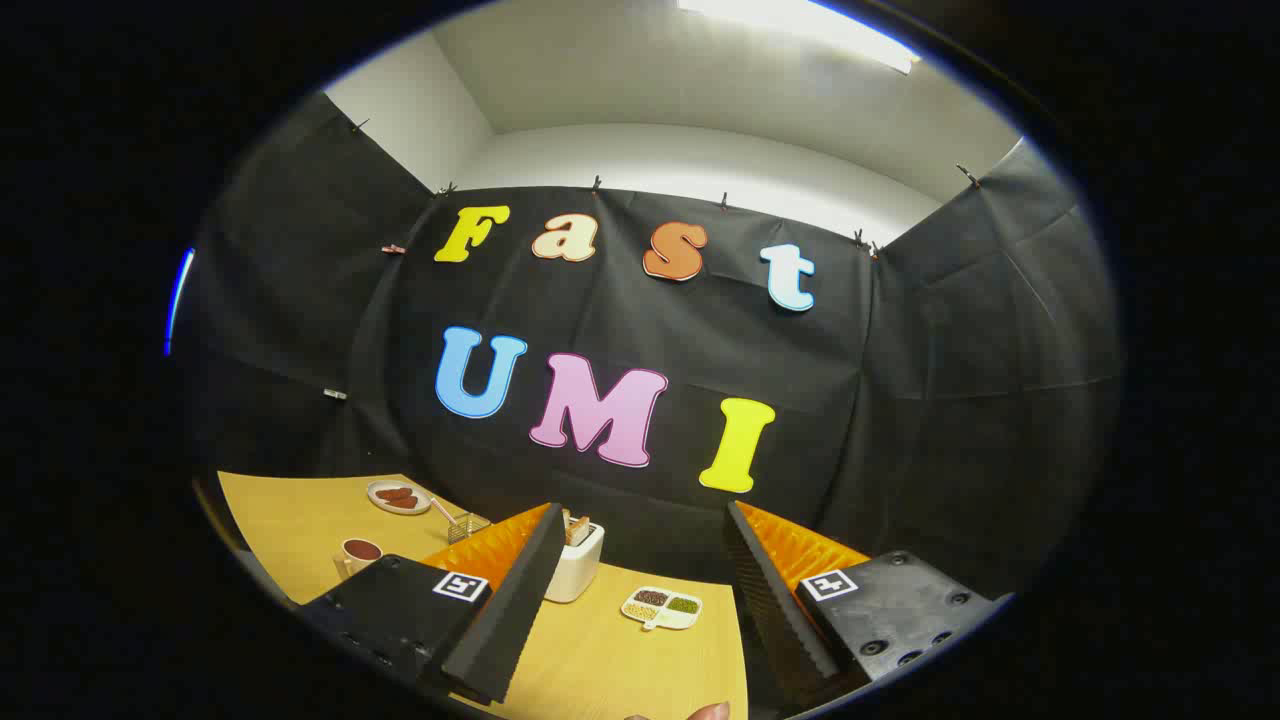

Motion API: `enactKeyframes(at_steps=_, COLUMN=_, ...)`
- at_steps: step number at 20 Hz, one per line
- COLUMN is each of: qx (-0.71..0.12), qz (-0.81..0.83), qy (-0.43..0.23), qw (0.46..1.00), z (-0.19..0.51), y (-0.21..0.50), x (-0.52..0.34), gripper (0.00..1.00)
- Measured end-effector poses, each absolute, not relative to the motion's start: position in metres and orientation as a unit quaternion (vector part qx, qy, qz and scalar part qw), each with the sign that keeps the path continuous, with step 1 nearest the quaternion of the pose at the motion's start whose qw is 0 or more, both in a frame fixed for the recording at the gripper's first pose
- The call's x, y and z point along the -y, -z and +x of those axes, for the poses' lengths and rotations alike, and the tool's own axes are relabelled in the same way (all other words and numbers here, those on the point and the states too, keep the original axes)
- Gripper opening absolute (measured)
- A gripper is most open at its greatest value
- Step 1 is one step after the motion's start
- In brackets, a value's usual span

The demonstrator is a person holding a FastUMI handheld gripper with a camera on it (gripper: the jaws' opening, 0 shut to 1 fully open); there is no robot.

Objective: Take the bottle from table, then pour the juice into the cup, finally place the bottle on the coaster

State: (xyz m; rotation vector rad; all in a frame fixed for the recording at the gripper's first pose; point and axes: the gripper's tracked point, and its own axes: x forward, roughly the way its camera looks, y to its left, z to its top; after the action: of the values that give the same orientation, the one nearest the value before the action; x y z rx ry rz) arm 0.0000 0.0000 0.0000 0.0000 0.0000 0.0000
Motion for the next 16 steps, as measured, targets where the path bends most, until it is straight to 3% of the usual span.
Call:
enactKeyframes(at_steps=10, qx=0.001, qz=0.017, qy=0.005, qw=1.0, z=-0.011, y=0.048, x=0.005, gripper=0.97)
enactKeyframes(at_steps=16, qx=0.009, qz=-0.009, qy=0.002, qw=1.0, z=-0.003, y=0.026, x=-0.036, gripper=0.97)
